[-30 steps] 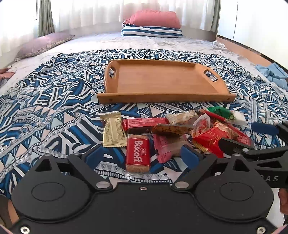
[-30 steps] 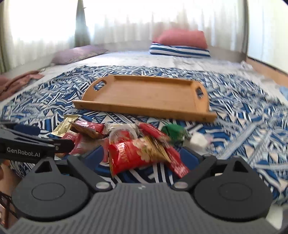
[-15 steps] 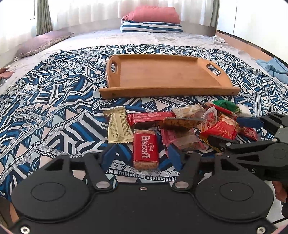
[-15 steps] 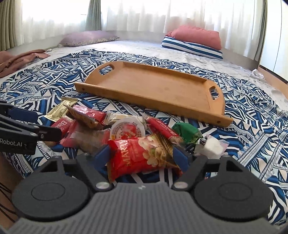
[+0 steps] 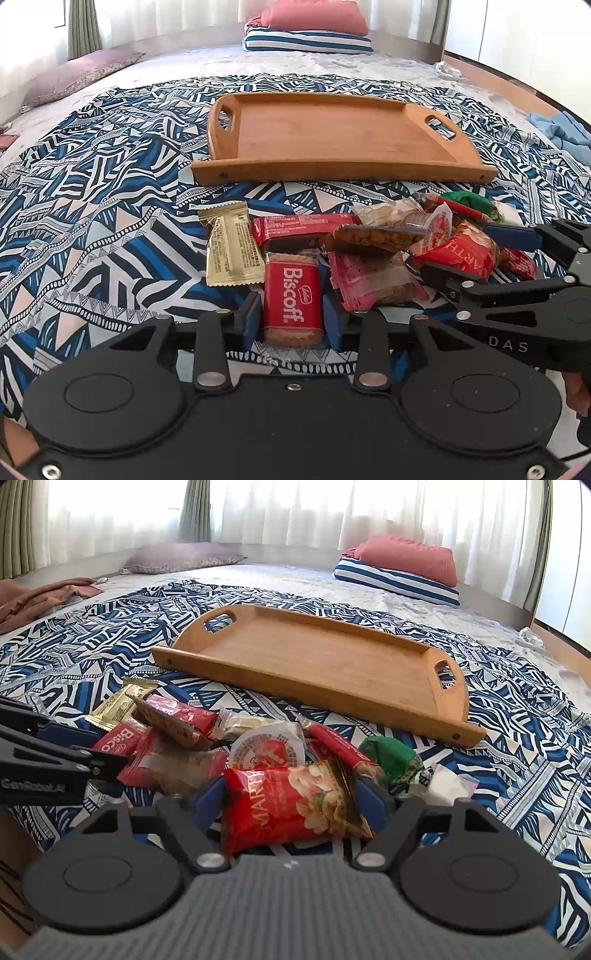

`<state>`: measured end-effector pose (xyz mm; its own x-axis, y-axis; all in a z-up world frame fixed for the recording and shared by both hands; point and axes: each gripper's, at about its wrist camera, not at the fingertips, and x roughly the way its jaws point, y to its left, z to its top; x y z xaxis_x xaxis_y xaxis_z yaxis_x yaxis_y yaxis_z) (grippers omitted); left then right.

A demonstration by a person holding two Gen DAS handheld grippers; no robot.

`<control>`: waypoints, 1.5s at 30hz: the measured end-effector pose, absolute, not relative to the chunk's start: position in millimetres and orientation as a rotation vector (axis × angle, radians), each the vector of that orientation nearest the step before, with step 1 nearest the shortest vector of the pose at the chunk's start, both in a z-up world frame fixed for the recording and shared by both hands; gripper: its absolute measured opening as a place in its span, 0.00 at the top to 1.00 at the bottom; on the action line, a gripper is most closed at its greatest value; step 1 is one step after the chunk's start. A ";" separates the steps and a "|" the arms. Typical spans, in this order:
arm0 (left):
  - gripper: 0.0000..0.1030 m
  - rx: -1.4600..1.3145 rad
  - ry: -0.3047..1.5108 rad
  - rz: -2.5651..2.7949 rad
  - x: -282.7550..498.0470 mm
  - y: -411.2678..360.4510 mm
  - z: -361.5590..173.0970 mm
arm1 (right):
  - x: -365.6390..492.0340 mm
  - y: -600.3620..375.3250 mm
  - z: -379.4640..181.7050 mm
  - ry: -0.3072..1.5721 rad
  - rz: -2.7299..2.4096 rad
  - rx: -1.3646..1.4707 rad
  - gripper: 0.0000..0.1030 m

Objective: Organize snacks
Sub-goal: 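Grasp the Biscoff packet with left tool while right tool grasps the red Marti bag, then carry both snacks over the wooden tray and open both tools to drop them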

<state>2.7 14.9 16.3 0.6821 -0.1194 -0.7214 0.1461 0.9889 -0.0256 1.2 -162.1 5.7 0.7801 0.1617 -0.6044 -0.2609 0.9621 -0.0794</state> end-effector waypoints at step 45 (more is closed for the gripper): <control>0.70 -0.115 0.839 -0.226 173.8 -1.7 97.9 | 150.8 -230.8 88.8 0.707 0.126 0.086 0.33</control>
<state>173.8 -1.7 97.9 0.6463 -0.2436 -0.7231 0.1531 0.9698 -0.1899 150.8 -230.8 88.8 0.7530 0.1447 -0.6420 -0.0863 0.9888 0.1217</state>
